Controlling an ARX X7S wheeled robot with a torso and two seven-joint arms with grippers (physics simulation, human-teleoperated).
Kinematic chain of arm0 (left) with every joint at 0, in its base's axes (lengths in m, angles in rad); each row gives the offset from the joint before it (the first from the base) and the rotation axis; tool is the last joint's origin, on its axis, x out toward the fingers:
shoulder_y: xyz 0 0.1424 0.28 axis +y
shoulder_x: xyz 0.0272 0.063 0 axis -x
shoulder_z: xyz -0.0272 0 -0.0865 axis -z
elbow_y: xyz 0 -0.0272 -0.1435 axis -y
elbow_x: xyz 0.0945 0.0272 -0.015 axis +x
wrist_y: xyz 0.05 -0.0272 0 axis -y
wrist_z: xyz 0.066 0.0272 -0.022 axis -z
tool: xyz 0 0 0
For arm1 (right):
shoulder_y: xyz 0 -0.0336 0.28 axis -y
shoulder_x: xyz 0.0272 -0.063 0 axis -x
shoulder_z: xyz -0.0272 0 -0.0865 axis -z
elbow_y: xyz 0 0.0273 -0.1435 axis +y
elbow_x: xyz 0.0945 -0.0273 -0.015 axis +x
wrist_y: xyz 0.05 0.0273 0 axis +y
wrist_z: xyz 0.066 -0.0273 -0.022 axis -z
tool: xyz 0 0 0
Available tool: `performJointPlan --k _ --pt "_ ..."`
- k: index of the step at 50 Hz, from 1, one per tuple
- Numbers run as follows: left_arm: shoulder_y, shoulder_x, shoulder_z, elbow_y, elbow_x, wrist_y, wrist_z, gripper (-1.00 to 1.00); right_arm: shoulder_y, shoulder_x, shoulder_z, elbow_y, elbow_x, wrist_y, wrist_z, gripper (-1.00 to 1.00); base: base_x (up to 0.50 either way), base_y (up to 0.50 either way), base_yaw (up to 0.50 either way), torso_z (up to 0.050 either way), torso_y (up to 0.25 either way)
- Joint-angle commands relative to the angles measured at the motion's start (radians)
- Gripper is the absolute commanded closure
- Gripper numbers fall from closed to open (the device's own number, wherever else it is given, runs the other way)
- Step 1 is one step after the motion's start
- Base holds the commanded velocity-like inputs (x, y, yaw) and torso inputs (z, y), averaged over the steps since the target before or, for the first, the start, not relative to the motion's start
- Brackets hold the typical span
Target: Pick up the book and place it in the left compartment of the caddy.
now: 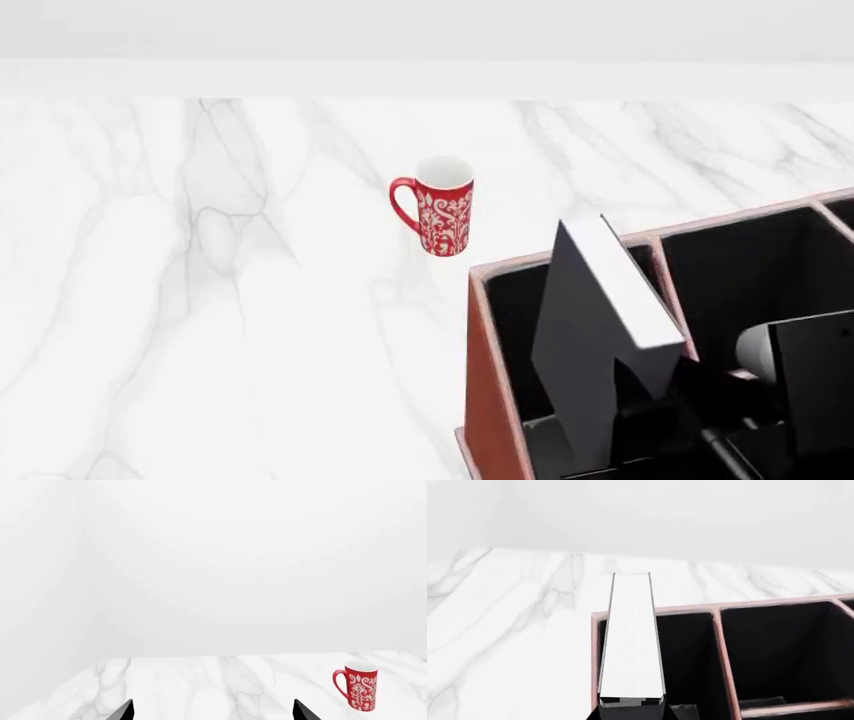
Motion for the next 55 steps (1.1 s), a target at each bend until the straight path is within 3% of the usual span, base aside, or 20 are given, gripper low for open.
performJointPlan --k 1,55 --pt "0.002 -0.005 -0.002 0.004 -0.006 0.002 -0.003 -1.00 -0.053 -0.017 0.037 -0.020 -0.146 -0.057 -0.074 1.00 0.00 0.00 0.00 0.000 0.000" --pt "0.007 -0.019 0.013 0.001 -0.003 0.017 -0.019 -1.00 -0.112 -0.081 -0.084 0.071 -0.440 -0.109 -0.117 1.00 0.00 0.00 0.00 0.000 0.001"
